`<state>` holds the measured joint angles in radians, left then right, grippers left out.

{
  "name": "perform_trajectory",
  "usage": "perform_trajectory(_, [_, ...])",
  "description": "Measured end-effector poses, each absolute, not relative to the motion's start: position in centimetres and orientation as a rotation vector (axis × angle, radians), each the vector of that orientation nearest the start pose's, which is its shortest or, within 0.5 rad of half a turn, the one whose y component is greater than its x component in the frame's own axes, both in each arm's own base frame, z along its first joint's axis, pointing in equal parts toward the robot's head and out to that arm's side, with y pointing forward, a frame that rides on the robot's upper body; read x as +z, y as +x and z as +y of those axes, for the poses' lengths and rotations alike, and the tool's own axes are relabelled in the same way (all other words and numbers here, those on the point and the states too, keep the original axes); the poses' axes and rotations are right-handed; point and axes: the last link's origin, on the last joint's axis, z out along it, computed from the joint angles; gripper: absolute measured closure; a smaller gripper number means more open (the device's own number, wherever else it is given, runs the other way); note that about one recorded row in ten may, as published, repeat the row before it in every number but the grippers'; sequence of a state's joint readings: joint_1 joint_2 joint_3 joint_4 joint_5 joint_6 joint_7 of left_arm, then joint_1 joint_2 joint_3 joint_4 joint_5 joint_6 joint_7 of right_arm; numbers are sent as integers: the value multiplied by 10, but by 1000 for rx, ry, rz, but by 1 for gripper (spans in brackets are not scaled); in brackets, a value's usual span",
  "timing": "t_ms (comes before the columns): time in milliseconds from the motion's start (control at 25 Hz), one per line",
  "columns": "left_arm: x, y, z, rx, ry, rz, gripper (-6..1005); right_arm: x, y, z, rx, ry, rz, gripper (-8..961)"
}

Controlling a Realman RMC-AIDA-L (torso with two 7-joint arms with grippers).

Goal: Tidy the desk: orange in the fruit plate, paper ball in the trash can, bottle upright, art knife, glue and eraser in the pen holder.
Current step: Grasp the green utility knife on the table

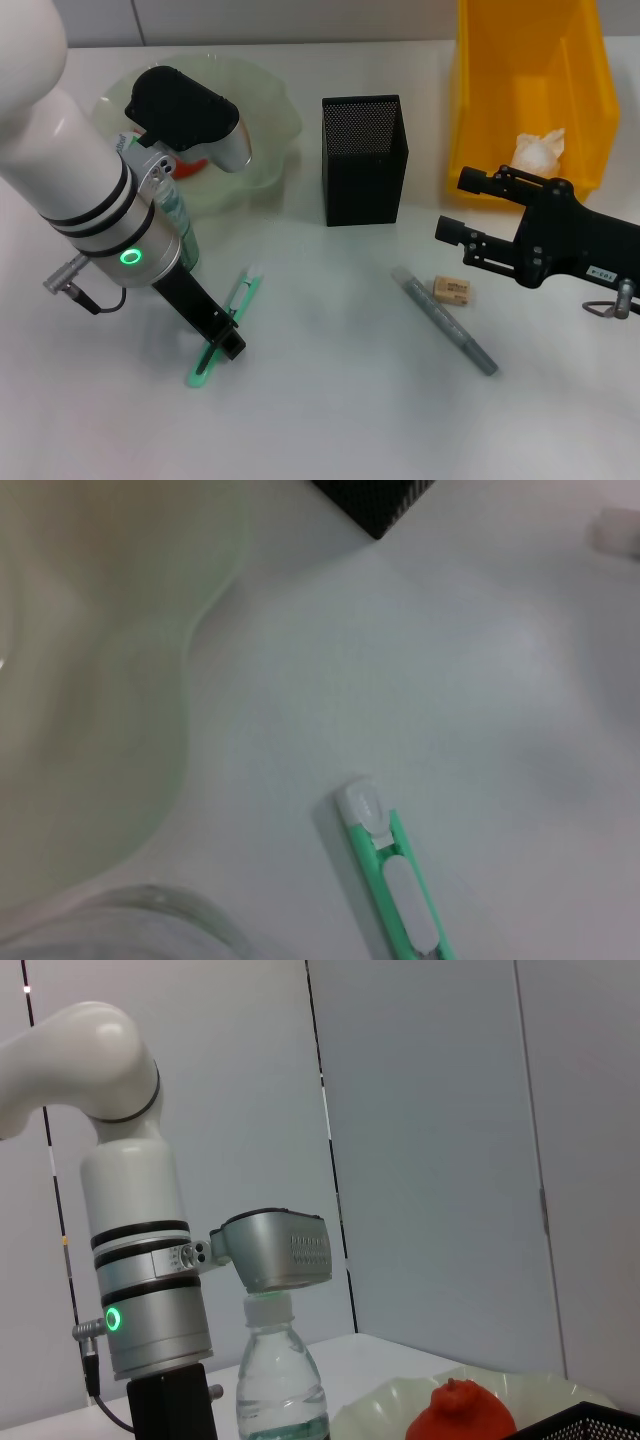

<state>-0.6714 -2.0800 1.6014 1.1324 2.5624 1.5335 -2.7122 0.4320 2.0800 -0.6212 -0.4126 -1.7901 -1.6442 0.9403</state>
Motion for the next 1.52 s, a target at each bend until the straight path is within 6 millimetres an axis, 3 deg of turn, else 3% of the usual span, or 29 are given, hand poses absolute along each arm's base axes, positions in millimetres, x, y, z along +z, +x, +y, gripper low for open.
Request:
perform_trajectory(320, [-57,-193,332,795,-2631,-1038,540,-14,281,286,1008,-2528,396,267])
perform_trajectory(560, [-58,-193,331,797,-2632,-1037,701,-14,281,286,1008,-2527,397,267])
perform_trajectory(960, [-56,-185,332,757,-2655,-1001,691,-9,283,282,1041,-2492,407,267])
perform_trajectory(1280, [-52,-160,328,596,-2780,-918,679,1,291,274,1080,-2423,433,267])
perform_trajectory(1520, [-46,-166,330,593,-2773,-899,671,1,291,274,1087,-2422,439,267])
